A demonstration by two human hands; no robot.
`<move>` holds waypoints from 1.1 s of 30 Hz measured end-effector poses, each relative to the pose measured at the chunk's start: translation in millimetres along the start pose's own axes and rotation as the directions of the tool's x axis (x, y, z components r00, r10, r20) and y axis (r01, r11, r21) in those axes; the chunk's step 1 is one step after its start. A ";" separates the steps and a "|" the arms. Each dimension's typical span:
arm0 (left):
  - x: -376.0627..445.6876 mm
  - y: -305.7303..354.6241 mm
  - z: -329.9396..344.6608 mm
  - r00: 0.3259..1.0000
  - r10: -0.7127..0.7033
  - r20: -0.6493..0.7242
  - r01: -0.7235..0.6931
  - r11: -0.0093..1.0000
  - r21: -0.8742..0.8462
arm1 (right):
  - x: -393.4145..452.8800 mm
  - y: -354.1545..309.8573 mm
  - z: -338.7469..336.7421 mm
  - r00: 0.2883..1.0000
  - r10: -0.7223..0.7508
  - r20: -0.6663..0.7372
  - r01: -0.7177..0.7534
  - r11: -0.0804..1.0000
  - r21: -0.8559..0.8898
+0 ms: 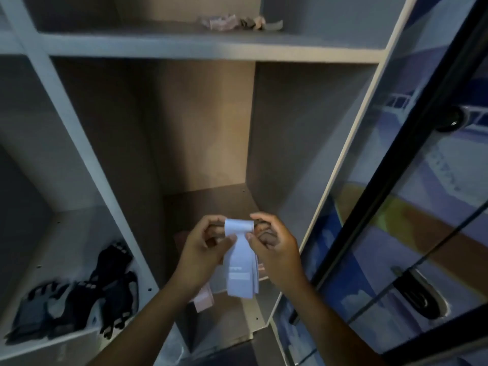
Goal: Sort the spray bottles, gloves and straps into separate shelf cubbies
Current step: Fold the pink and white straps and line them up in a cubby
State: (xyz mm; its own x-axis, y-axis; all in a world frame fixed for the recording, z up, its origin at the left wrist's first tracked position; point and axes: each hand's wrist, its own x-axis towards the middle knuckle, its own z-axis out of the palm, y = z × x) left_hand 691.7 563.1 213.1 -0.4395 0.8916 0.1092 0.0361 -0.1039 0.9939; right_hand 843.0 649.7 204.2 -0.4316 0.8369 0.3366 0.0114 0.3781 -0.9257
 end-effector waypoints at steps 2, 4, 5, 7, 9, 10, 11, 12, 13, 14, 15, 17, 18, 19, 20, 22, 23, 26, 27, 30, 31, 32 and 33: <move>-5.4 -30.0 -1.8 0.998 -0.056 -0.012 0.056 0.998 -0.030 | -12.4 28.4 5.7 0.999 0.039 0.010 -0.039 0.999 -0.007; -5.9 -63.1 -4.1 0.996 -0.092 -0.014 0.092 0.995 -0.043 | -20.1 58.2 13.7 0.996 0.090 0.019 -0.090 0.996 -0.019; -2.7 -79.9 -5.1 0.994 -0.113 -0.014 0.112 0.993 -0.048 | -20.9 73.2 18.4 0.994 0.112 0.021 -0.111 0.993 -0.038; 10.5 -116.4 -6.4 0.986 -0.160 -0.035 0.159 0.986 -0.042 | -16.2 106.0 26.7 0.989 0.143 0.026 -0.140 0.986 -0.096; 27.4 -152.0 -6.6 0.980 -0.188 -0.065 0.188 0.982 -0.017 | -4.7 141.8 34.6 0.987 0.157 0.037 -0.148 0.973 -0.176; 35.9 -167.4 -5.9 0.979 -0.189 -0.077 0.189 0.982 -0.004 | 2.4 159.5 38.4 0.988 0.150 0.043 -0.137 0.967 -0.217; 45.7 -181.7 -5.5 0.979 -0.183 -0.092 0.185 0.983 0.012 | 10.3 176.2 41.9 0.990 0.132 0.048 -0.115 0.959 -0.257; 56.3 -194.6 -4.8 0.976 -0.188 -0.109 0.192 0.981 0.027 | 18.8 191.8 45.8 0.992 0.116 0.054 -0.095 0.950 -0.297; 66.8 -206.5 -4.8 0.971 -0.202 -0.127 0.209 0.977 0.045 | 27.4 204.9 49.8 0.991 0.115 0.065 -0.087 0.940 -0.329; 78.3 -218.8 -5.1 0.964 -0.224 -0.146 0.236 0.969 0.070 | 36.2 216.6 53.7 0.989 0.123 0.079 -0.088 0.932 -0.350; 89.5 -231.8 -5.0 0.959 -0.236 -0.154 0.253 0.962 0.103 | 44.7 228.3 57.3 0.986 0.135 0.098 -0.091 0.928 -0.362; 109.5 -256.6 -6.5 0.960 -0.241 -0.142 0.268 0.938 0.221 | 60.0 252.4 63.4 0.978 0.155 0.142 -0.088 0.914 -0.396; 119.6 -267.9 -7.4 0.962 -0.232 -0.142 0.266 0.914 0.307 | 67.1 264.1 66.3 0.973 0.162 0.166 -0.078 0.903 -0.423; 128.8 -278.6 -8.0 0.962 -0.225 -0.151 0.267 0.886 0.380 | 73.9 275.5 68.8 0.968 0.163 0.189 -0.062 0.890 -0.451; 136.6 -285.9 -8.3 0.959 -0.230 -0.166 0.279 0.867 0.412 | 80.8 284.7 71.6 0.964 0.161 0.211 -0.041 0.876 -0.481; 149.9 -298.0 -10.4 0.953 -0.234 -0.194 0.298 0.846 0.443 | 93.1 300.3 76.2 0.956 0.159 0.246 -0.003 0.846 -0.533; 155.9 -303.4 -11.2 0.958 -0.210 -0.196 0.279 0.844 0.458 | 98.9 306.9 78.4 0.950 0.162 0.267 0.015 0.832 -0.555; 167.7 -313.7 -17.0 0.972 -0.174 -0.156 0.232 0.794 0.562 | 114.3 321.8 86.2 0.937 0.114 0.331 0.126 0.772 -0.622; 171.6 -317.6 -19.3 0.979 -0.143 -0.146 0.203 0.775 0.599 | 118.1 326.1 87.7 0.935 0.071 0.348 0.185 0.738 -0.648; 175.4 -313.7 -28.0 0.984 -0.113 -0.137 0.176 0.724 0.667 | 119.2 325.4 88.9 0.940 -0.018 0.342 0.270 0.655 -0.706; 171.0 -308.6 -30.4 0.991 -0.043 -0.125 0.118 0.719 0.685 | 116.5 322.9 89.1 0.946 -0.037 0.321 0.261 0.673 -0.692; 163.8 -300.3 -33.8 0.989 -0.021 -0.145 0.115 0.727 0.677 | 112.2 318.5 90.0 0.954 -0.039 0.297 0.234 0.714 -0.660; 155.0 -292.4 -36.4 0.983 0.004 -0.184 0.115 0.767 0.631 | 106.7 311.8 91.6 0.963 -0.031 0.268 0.193 0.773 -0.604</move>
State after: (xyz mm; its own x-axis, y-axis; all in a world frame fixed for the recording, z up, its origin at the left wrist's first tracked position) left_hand 580.4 715.6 -61.2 -0.5967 0.7951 0.1084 0.5438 0.3013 0.7832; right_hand 717.9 820.7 -64.2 -0.6577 0.6881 0.3067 0.4705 0.6931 -0.5461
